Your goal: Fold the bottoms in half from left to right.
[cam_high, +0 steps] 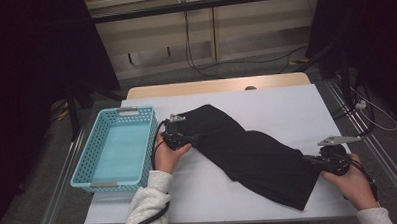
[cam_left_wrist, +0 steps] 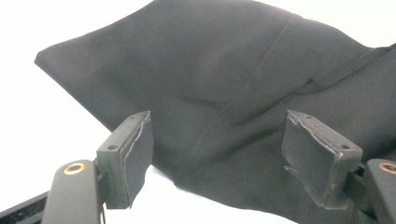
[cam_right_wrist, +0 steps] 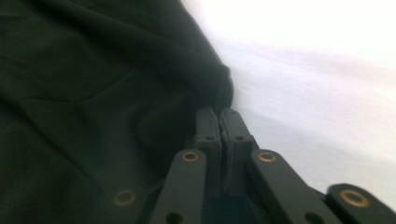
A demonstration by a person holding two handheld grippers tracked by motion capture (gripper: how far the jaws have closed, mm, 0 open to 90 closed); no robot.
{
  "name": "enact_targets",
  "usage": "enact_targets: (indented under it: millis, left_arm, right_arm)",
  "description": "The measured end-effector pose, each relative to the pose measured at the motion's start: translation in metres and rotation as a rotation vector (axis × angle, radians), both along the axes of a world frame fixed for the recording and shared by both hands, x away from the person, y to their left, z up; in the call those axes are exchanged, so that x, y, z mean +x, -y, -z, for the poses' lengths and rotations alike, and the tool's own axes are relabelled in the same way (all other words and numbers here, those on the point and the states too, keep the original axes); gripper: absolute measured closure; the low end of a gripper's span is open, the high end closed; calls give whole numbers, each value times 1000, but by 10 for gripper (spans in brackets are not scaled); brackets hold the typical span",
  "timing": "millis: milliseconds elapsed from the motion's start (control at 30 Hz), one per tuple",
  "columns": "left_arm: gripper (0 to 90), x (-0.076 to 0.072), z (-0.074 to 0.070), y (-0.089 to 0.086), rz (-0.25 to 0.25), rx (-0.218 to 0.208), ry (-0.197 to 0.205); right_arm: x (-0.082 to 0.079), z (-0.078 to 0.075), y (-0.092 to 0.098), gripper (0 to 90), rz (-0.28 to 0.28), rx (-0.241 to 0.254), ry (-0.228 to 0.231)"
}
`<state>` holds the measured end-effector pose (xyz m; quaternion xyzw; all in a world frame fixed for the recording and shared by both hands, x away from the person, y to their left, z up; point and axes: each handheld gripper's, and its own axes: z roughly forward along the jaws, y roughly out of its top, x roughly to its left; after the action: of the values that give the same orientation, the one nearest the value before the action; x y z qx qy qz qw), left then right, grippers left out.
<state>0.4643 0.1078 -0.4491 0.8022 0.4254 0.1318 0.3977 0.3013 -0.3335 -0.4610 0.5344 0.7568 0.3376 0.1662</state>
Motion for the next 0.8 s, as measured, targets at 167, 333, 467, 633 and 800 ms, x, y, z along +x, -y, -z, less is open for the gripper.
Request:
enact_targets:
  millis: [167,333,467,633,800]
  left_arm:
    - [243,1,-4,-4,-9,-5,7]
    - [235,4,-6,-10,-36,-12,13]
    - [225,9,-8,-14,-62,-5,15]
    - [215,20,-4,-15,-90,23,11]
    - [216,35,-3,-13,-110,53,31]
  right_arm:
    - [-1,-3,8,885,12,-2,-22]
    - [-5,-8,30,885,73,-56,-12]
    - [-5,-9,35,802,76,-65,24]
    - [4,-16,14,588,26,-36,61]
    - [12,-19,-14,517,-46,-15,76]
